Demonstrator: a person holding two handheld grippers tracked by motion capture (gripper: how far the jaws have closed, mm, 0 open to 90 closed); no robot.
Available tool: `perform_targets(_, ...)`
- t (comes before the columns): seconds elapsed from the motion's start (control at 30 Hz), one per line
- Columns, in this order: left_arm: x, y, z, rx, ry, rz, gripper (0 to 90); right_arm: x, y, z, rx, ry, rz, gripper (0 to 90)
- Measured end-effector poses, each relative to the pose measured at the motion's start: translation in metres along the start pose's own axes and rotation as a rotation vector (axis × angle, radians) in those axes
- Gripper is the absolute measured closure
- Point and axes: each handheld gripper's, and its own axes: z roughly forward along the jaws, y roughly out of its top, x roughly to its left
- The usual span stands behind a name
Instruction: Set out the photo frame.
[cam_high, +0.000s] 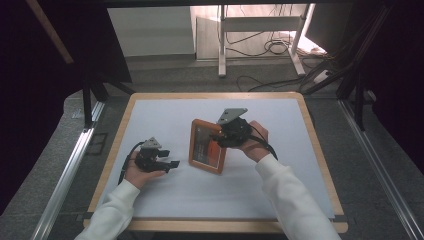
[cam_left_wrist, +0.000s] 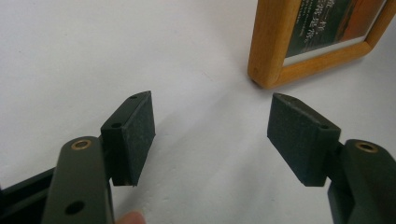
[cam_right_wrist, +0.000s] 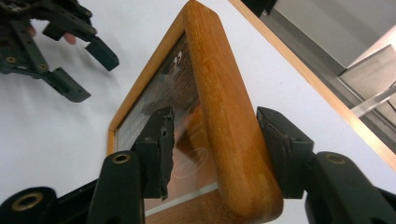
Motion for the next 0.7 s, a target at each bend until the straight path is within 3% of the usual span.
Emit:
perform_targets(0.2, 0.000, 0.000, 0.000, 0.000, 0.000, 0.002, 31.6, -0.003, -0.002, 0.002, -0.007, -0.007, 0.014, 46.2)
perform_targets(0.3, 0.000, 0.000, 0.000, -0.002, 0.001, 0.003, 31.5, -0.002, -0.002, 0.000, -0.022, -0.026, 0.016, 41.4)
perform_targets(0.47, 0.000, 0.000, -0.001, -0.007, 0.005, 0.000, 31.5, -0.002, -0.005, -0.011, -0.059, -0.038, 0.078, 32.8)
perform_targets(0.6, -0.001, 0.000, -0.001, -0.006, 0.005, 0.000, 31.6, 0.000, -0.018, -0.024, -0.114, -0.040, 0.162, 27.6)
perform_targets(0.7, -0.001, 0.000, 0.000, -0.005, 0.006, 0.000, 31.5, 0.003, -0.027, -0.034, -0.144, -0.054, 0.194, 25.8)
